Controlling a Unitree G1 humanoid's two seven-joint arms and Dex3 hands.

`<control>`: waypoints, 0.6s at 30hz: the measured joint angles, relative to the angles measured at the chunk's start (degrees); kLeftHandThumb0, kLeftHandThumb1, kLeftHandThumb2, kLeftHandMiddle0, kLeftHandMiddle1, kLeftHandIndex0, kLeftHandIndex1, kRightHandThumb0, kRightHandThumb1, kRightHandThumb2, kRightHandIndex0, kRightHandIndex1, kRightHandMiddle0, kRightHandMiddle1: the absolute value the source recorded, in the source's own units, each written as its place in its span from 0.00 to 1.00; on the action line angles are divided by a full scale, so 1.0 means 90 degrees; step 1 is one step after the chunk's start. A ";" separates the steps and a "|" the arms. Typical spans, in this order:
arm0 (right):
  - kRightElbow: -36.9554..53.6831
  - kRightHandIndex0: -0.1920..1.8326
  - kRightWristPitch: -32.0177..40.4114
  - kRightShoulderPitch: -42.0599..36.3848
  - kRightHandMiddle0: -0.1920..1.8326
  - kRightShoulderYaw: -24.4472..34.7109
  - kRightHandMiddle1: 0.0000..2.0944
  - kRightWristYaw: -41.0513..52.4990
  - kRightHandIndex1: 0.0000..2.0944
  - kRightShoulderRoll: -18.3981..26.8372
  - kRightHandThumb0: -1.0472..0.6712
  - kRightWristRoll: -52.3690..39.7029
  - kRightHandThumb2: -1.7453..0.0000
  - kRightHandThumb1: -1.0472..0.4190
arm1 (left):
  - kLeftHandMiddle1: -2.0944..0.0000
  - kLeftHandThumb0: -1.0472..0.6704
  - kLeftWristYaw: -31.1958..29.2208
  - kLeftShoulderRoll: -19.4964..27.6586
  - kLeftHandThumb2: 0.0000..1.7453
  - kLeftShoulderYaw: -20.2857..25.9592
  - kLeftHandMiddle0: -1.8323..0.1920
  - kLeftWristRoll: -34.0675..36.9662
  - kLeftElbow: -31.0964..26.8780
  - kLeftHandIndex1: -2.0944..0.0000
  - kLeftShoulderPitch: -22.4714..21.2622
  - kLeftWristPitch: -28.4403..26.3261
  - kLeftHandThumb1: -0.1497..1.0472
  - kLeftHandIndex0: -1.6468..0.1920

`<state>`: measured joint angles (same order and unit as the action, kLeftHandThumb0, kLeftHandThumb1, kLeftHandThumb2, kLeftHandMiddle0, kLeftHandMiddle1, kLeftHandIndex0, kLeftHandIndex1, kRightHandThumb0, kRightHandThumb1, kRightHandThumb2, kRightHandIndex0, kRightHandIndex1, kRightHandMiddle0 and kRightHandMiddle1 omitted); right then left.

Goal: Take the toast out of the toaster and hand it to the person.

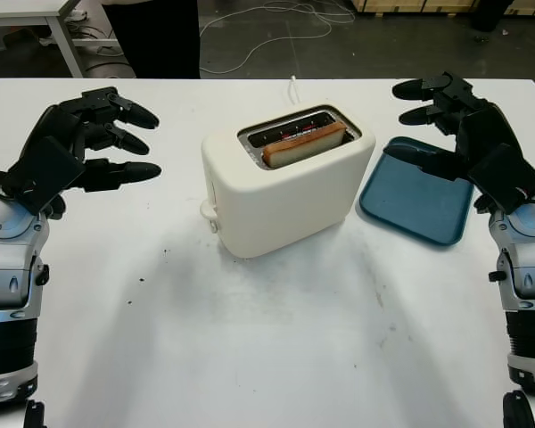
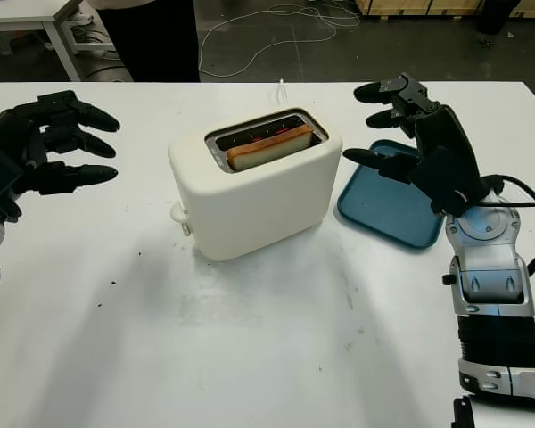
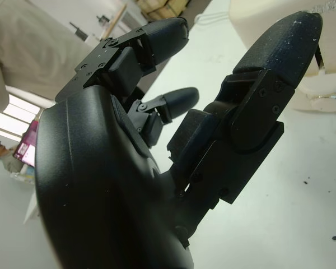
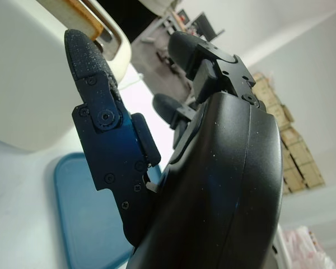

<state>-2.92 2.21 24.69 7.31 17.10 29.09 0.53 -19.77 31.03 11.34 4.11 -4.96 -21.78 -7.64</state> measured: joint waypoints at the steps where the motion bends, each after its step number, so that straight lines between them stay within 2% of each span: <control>1: 0.0000 0.12 0.0000 0.0000 0.18 0.0000 0.40 0.0000 0.57 0.0000 0.24 0.0000 1.00 0.18 | 0.48 0.00 0.0000 0.0000 0.00 0.0000 0.61 0.0000 0.0000 0.54 0.0000 0.0000 0.64 0.58; 18: 0.0003 0.13 0.0000 0.0000 0.18 0.0000 0.40 -0.0001 0.57 0.0000 0.24 0.0004 1.00 0.18 | 0.48 0.00 0.0003 -0.0005 0.00 0.0006 0.61 0.0004 0.0000 0.54 0.0019 0.0000 0.64 0.58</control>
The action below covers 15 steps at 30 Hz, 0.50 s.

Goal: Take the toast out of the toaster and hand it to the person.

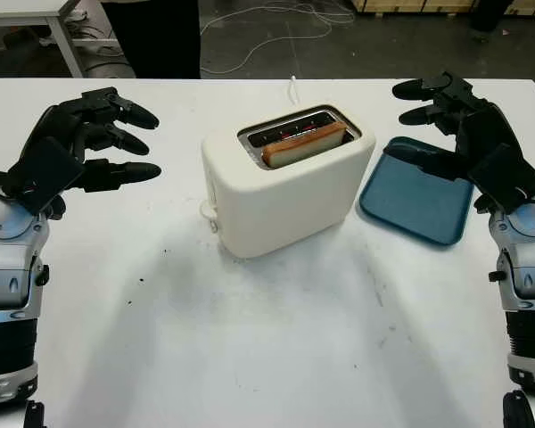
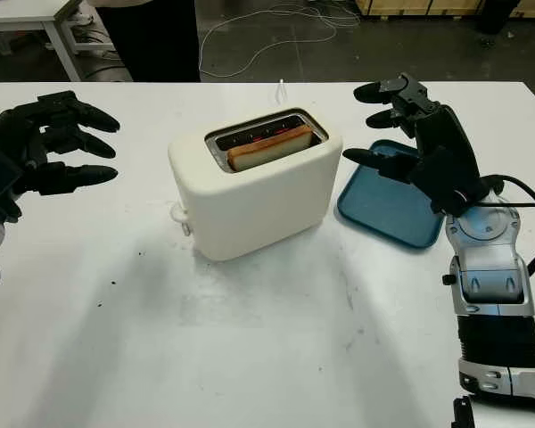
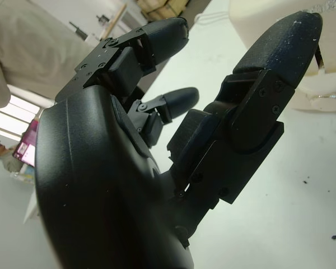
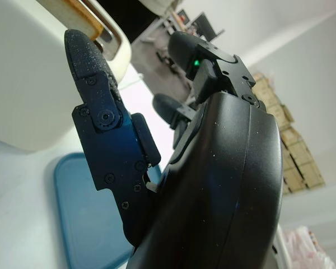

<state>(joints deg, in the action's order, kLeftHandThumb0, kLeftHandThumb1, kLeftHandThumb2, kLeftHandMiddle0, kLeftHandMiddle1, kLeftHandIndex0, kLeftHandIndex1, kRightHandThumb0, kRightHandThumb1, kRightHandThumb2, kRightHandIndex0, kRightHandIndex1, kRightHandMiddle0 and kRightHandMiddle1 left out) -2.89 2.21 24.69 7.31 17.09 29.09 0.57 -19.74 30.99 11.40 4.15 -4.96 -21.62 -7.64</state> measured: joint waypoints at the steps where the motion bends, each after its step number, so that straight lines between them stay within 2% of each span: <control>1: 0.0000 0.13 0.0000 0.0000 0.18 0.0000 0.40 0.0000 0.57 0.0000 0.24 0.0000 1.00 0.18 | 0.48 0.00 0.0000 -0.0002 0.00 0.0000 0.61 0.0000 0.0000 0.54 0.0003 0.0000 0.64 0.58; 15: 0.0054 0.13 0.0002 -0.0125 0.17 0.0106 0.39 -0.0070 0.56 -0.0045 0.23 -0.0012 1.00 0.17 | 0.48 0.00 -0.0002 -0.0002 0.00 0.0060 0.62 0.0027 -0.0018 0.55 0.0045 0.0000 0.65 0.58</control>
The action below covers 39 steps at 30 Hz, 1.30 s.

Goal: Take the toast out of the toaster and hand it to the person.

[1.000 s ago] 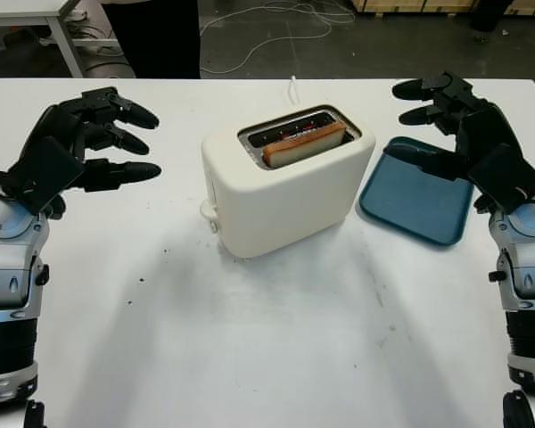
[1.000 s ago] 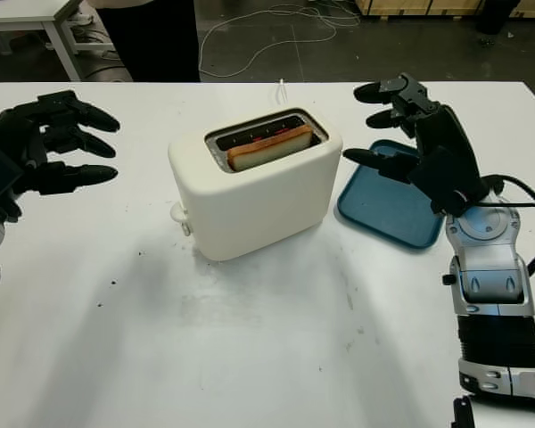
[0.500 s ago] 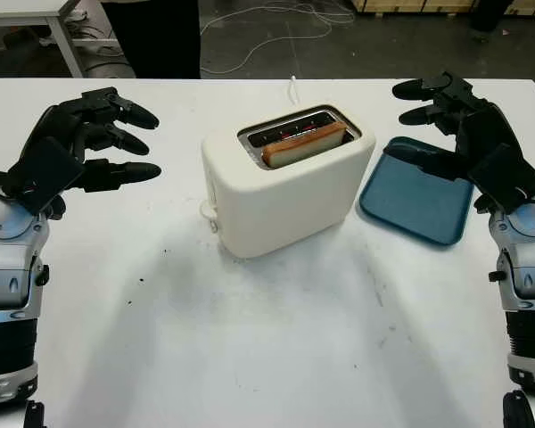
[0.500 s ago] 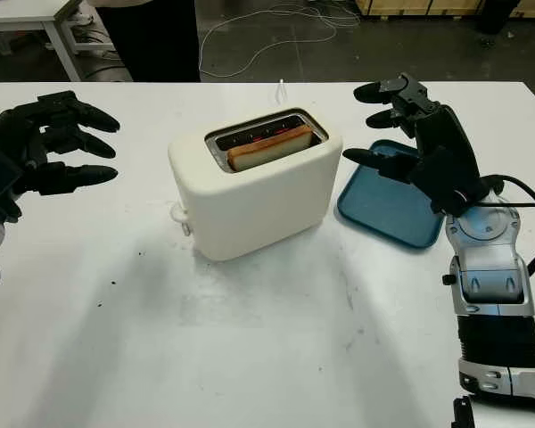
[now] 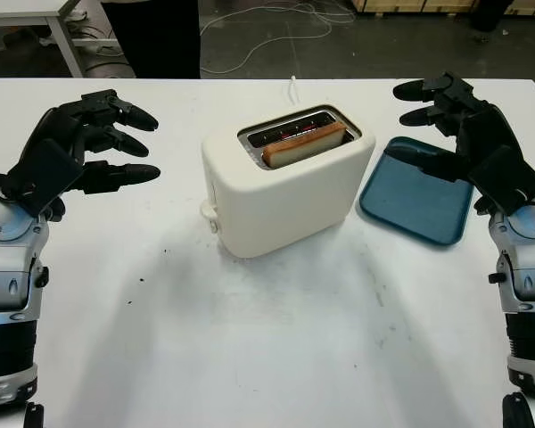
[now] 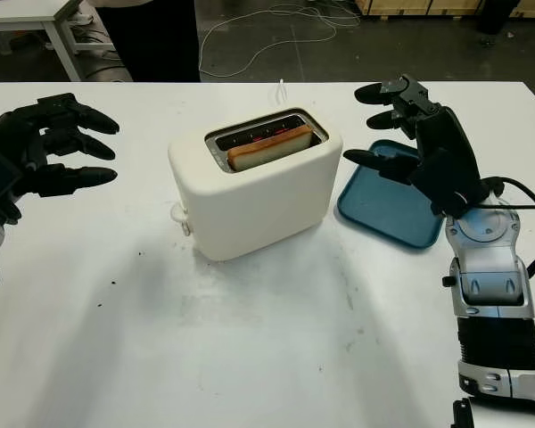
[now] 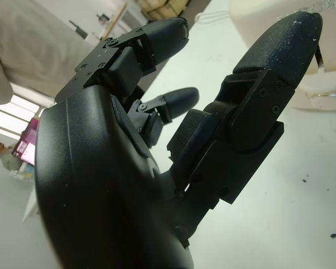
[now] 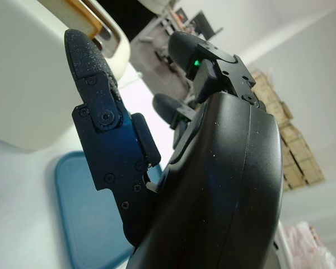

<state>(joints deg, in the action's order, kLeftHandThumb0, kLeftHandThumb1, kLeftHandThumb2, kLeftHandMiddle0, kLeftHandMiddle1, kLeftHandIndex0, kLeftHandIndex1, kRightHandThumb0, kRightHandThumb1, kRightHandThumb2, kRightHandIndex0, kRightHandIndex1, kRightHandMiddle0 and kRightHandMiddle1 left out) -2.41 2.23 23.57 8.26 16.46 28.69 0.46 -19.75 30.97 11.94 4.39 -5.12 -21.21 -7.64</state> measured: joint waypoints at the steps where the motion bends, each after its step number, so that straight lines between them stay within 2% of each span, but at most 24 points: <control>1: 0.0003 0.13 0.0000 -0.0017 0.17 0.0015 0.39 -0.0001 0.56 0.0000 0.22 0.0000 1.00 0.17 | 0.48 0.00 0.0000 0.0000 0.00 0.0010 0.62 -0.0002 0.0000 0.55 0.0002 0.0000 0.65 0.58; 39: 0.0038 0.14 0.0050 -0.0089 0.19 0.0015 0.39 -0.0009 0.56 -0.0011 0.20 0.0012 1.00 0.17 | 0.48 0.00 -0.0002 -0.0008 0.00 0.0043 0.62 0.0005 0.0000 0.55 0.0051 0.0000 0.64 0.58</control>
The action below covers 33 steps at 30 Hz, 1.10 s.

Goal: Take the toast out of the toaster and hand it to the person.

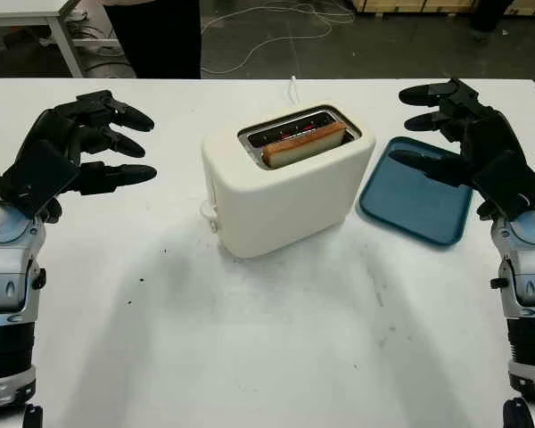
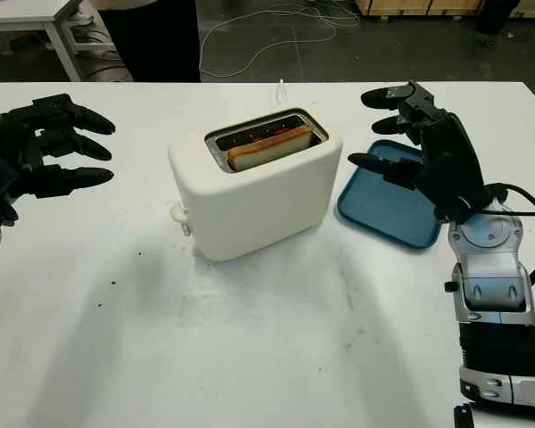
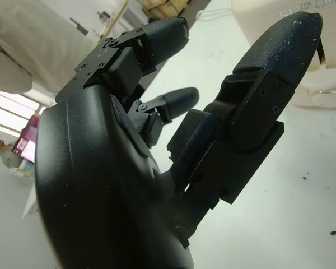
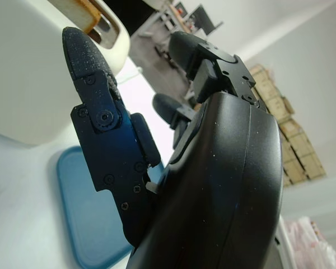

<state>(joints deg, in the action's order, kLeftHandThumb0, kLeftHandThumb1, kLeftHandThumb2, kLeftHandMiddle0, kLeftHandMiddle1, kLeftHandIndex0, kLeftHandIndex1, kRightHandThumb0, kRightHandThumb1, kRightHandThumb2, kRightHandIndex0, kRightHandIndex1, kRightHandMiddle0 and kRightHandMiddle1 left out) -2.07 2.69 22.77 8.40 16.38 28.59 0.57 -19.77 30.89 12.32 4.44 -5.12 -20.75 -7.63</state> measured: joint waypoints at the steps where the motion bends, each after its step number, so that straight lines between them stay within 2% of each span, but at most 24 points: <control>1: 0.0000 0.14 0.0000 0.0000 0.19 -0.0001 0.39 0.0000 0.56 0.0000 0.20 0.0000 1.00 0.17 | 0.48 0.00 0.0000 -0.0002 0.00 0.0001 0.62 0.0001 0.0000 0.55 0.0000 0.0000 0.64 0.57; 33: -0.0018 0.14 -0.0001 0.0002 0.18 -0.0006 0.40 0.0001 0.56 -0.0003 0.20 -0.0003 1.00 0.17 | 0.48 0.00 -0.0004 -0.0026 0.00 0.0000 0.62 -0.0006 -0.0001 0.55 0.0000 0.0000 0.65 0.58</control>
<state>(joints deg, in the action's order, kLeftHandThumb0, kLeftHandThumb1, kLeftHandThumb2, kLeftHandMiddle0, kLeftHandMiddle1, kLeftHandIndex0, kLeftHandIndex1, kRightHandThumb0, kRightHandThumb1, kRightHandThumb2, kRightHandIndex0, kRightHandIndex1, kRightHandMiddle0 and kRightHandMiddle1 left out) -2.23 2.68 22.79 8.34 16.39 28.56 0.55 -19.80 30.66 12.32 4.38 -5.13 -20.75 -7.64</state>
